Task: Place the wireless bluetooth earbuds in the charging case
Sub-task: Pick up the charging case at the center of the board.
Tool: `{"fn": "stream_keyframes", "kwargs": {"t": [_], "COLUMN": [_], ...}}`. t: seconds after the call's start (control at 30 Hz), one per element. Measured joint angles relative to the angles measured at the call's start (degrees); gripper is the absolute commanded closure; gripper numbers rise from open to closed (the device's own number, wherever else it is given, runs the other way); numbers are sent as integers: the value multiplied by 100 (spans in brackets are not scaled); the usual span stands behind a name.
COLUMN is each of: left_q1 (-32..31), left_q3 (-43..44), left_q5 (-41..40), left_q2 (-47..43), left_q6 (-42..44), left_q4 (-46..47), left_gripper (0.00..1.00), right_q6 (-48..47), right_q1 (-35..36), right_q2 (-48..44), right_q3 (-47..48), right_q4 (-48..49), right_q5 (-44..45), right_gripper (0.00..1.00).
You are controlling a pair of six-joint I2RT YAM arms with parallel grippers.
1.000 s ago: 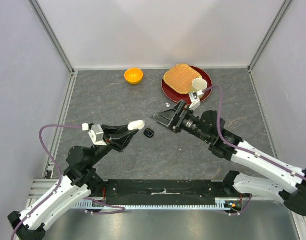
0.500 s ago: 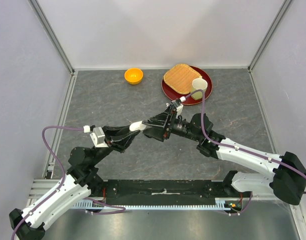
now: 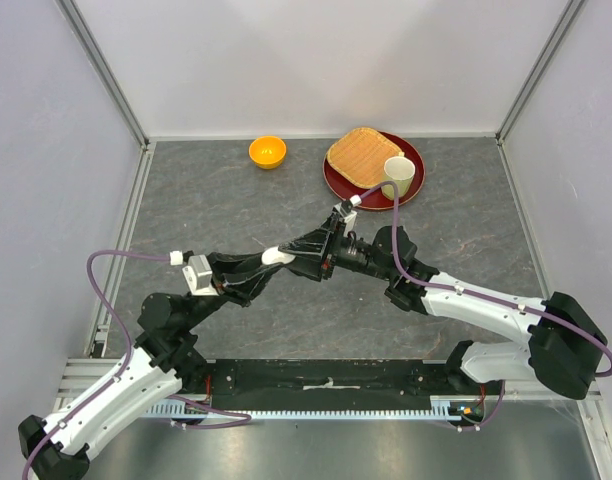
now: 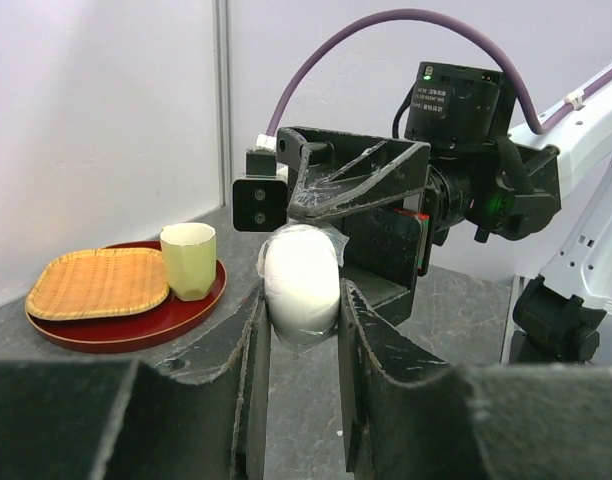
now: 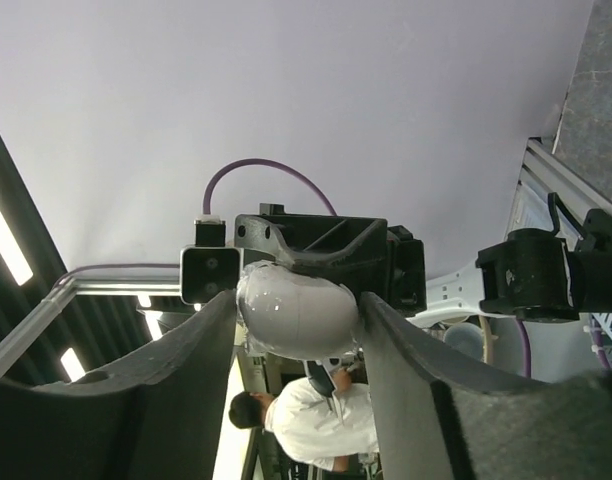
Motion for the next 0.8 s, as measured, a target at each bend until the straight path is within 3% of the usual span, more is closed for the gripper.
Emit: {"fn": "stream_keyframes", "kwargs": {"t": [0.07, 0.2, 0.3, 0.33, 0.5, 0.8], "left_q1": [0, 0, 0, 0, 0, 7], "left_q3": [-2, -4, -4, -4, 0, 70], "left_q5": [24, 35, 42, 39, 33, -24], "left_q2": [9, 15, 35, 52, 144, 328], "left_q6": [0, -2, -4, -4, -35, -131], "left_q4": [-2, 90, 131, 138, 153, 74], "left_gripper": [98, 98, 93, 86, 71, 58], "right_q6": [22, 70, 76, 74, -22, -258], "right_q1": [0, -2, -2, -7, -35, -70], "right_q2": [0, 0, 0, 0, 0, -81], "right_q3": [0, 0, 0, 0, 0, 0], "right_q4": [37, 90, 129, 129, 94, -122], "right_q5": [-13, -55, -76, -76, -63, 76], "right_gripper": [49, 69, 77, 78, 83, 85]}}
